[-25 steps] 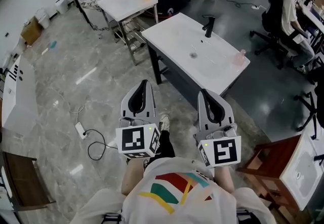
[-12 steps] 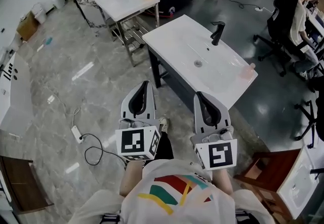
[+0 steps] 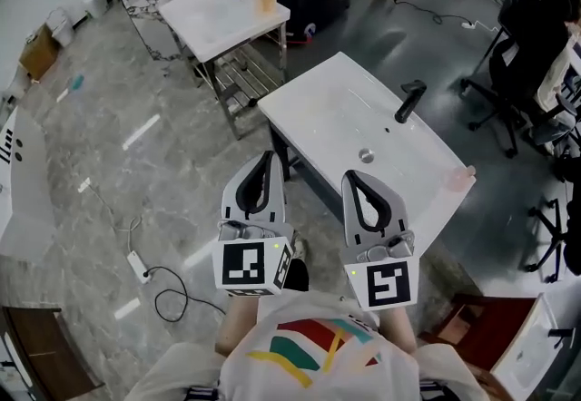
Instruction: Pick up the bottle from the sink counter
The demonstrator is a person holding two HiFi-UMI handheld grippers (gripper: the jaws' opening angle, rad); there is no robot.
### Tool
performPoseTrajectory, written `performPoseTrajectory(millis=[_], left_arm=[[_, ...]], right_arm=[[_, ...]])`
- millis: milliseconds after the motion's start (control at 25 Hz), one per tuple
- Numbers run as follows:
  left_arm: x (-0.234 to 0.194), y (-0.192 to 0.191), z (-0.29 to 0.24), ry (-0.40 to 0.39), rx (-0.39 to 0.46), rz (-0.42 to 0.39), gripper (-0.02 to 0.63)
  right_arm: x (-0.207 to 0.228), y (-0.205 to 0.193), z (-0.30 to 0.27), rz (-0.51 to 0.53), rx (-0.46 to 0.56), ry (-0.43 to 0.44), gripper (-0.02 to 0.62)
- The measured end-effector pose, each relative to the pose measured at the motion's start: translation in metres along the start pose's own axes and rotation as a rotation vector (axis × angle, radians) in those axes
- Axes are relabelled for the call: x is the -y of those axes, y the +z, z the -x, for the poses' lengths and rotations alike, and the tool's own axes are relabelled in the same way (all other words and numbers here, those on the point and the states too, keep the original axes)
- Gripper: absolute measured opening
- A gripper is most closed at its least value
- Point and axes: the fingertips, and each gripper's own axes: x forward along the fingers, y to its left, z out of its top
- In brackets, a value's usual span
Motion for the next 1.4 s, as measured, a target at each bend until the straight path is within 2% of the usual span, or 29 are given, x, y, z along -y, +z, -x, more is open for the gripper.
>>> performPoseTrajectory(millis=[240, 480, 760, 1000, 1400], left_arm=[[-0.041, 0.013, -0.078, -0.019, 0.013, -0.025, 0.018], [-0.062, 0.016, -0.125, -0.033, 0.006, -0.024, 0.018], [-0.059, 0.001, -0.149, -0.045, -0.026, -0.053, 0.018], [-0.056, 0.006, -0.16, -0.034, -0.008, -0.07, 0.018], [-0.041, 0.013, -0.173, -0.023, 0.023, -0.073, 0.018]], right_arm=[[0.029, 0.0, -0.081, -0.016, -0.003, -0.049, 0.011], [0.046, -0.008, -0.128, -0.026, -0.041, -0.067, 0.011], [0.063, -0.02, -0.152, -0.067, -0.051, -0.07, 0.011], [0.071, -0.024, -0.162, -0.123, -0.05, -0.028, 0.011], [0.085, -0.024, -0.164, -0.126, -0.039, -0.026, 0.012]])
